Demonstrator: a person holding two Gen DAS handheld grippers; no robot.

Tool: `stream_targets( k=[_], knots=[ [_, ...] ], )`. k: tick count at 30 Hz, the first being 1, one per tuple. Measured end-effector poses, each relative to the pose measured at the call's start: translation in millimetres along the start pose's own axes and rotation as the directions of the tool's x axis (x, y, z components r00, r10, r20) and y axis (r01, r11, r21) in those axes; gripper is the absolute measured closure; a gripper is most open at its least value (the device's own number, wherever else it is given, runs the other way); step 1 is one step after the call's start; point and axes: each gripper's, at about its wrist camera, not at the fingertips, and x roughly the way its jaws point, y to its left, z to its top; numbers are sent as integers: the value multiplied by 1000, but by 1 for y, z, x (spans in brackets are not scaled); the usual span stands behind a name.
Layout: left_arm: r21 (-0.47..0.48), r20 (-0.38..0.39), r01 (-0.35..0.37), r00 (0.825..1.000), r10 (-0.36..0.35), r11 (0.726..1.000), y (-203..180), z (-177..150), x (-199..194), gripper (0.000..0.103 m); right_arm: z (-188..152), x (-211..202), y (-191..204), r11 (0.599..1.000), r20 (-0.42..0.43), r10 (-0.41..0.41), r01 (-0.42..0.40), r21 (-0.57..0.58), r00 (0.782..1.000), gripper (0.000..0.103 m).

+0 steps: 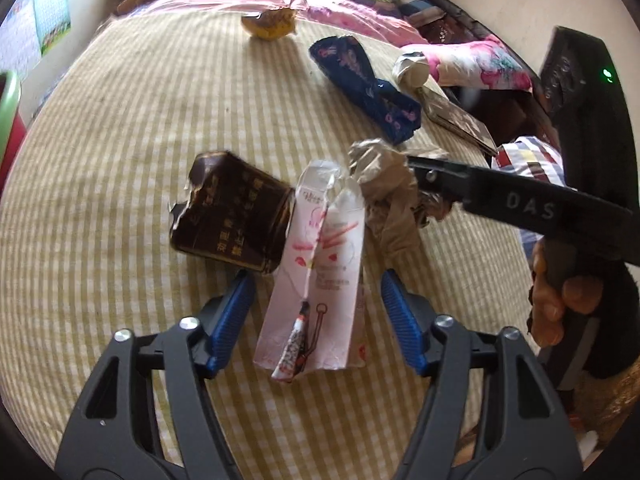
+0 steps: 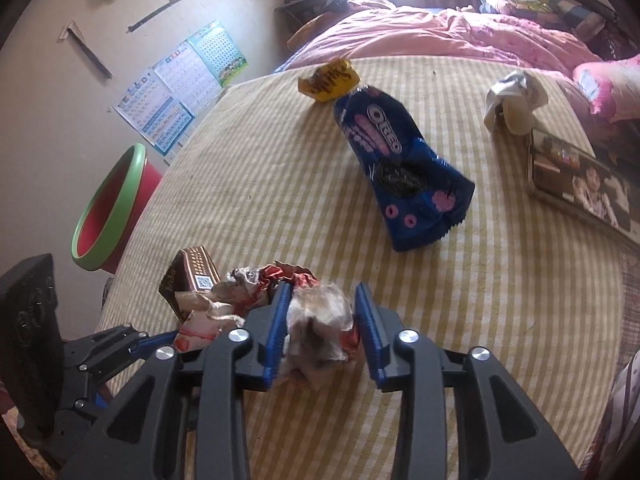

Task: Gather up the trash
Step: 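Grasp the crumpled white-red wrapper with the right tool while the left tool grasps the pink-white paper packet, then lift the crumpled wrapper and paper packet off the bed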

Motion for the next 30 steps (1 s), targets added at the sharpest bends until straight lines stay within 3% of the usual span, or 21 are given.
stream_targets(
  k=[1,5,10,16,19,24,30],
  knots=[
    [8,-1,-11,1000,11,1000,0,1,0,62,4,3,1,1000,-2,1,-1,3,1000,61],
    [19,-5,-13,1000,13,1000,7,1,-5,65,4,4,-1,1000,-11,13,-13,17,1000,57],
    [20,19,-101,995,100,995,28,-4,-19,65,4,8,0,999,-27,28,-28,21,999,49],
    [-34,21,-115,993,116,993,41,-7,-21,59,4,16,8,999,-52,40,-40,-1,998,49],
    [-40,18,-111,994,112,993,42,-6,-21,56,2,18,15,999,-69,51,-52,-13,996,58],
    [-54,29,-109,993,110,993,44,-2,-22,56,-3,17,25,998,-70,58,-60,-24,996,61],
    [-42,59,-105,992,108,994,43,-3,-28,68,1,13,26,998,-49,68,-68,7,996,62]
  ],
)
